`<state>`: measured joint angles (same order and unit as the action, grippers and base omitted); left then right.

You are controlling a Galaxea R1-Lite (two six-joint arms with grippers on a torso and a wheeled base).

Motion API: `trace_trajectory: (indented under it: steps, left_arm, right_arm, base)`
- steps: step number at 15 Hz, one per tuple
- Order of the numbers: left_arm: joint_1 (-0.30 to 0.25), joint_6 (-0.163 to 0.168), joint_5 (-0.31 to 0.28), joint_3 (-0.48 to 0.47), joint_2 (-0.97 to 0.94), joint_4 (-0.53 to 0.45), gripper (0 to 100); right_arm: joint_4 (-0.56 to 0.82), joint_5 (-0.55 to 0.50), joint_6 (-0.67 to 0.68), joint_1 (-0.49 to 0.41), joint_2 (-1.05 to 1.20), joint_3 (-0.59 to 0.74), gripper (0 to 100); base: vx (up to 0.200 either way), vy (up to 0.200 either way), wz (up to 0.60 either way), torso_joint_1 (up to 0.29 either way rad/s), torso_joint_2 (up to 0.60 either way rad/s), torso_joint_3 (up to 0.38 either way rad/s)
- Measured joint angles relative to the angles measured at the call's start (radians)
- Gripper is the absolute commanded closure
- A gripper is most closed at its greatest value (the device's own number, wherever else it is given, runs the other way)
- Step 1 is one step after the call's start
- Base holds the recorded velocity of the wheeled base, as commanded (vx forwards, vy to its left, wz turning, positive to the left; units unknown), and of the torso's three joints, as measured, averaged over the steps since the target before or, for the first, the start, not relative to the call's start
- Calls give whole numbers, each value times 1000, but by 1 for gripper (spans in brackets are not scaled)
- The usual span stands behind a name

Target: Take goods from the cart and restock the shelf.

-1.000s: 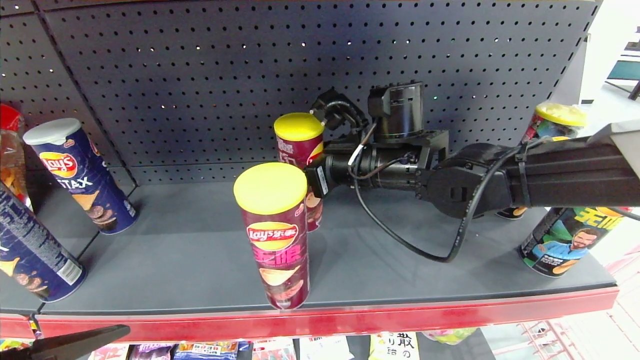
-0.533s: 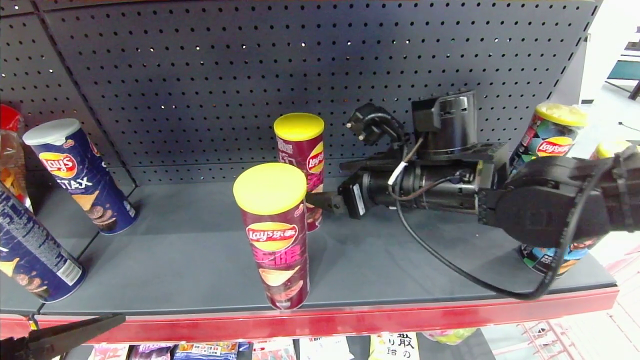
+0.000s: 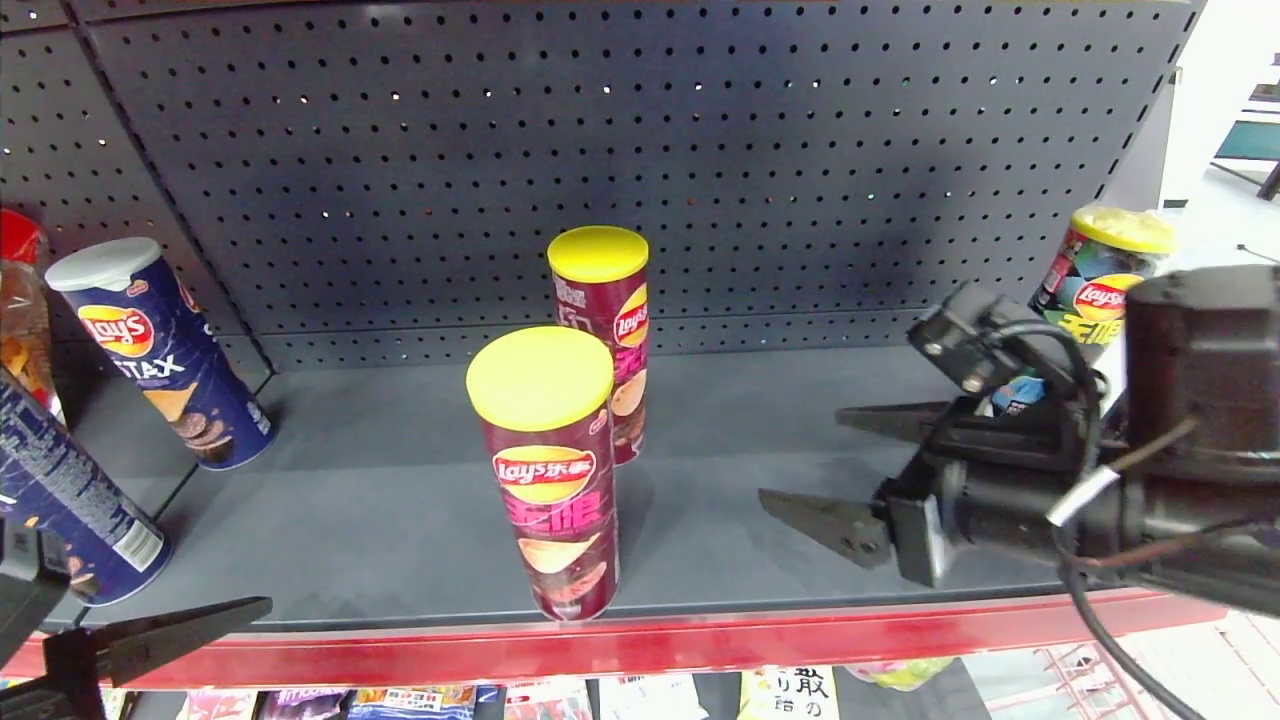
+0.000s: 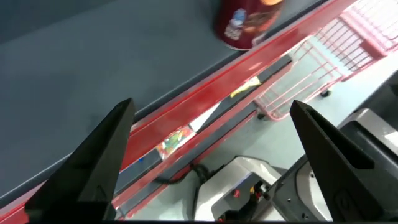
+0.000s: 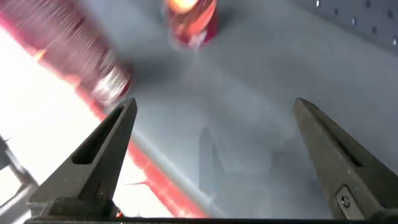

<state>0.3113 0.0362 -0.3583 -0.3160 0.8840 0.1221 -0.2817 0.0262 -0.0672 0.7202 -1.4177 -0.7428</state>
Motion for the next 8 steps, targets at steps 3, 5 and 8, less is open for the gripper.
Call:
trace_trajectory:
  steps: [3,5,8]
  left_arm:
    - [1,4,38,-23,90,2,0]
    - [1,12,47,-37,151,10,0]
    - [3,26,53,-52,271,128,0]
  right_arm:
    - [3,-5,-2,28,233,178,0]
    - [9,-33,-3,30,390,270,0]
    - [35,-142,-1,-66,584,346,0]
  base:
    - [0,0,0,0,0,0]
    - [0,0,0,0,0,0]
    - [0,0,0,0,0,0]
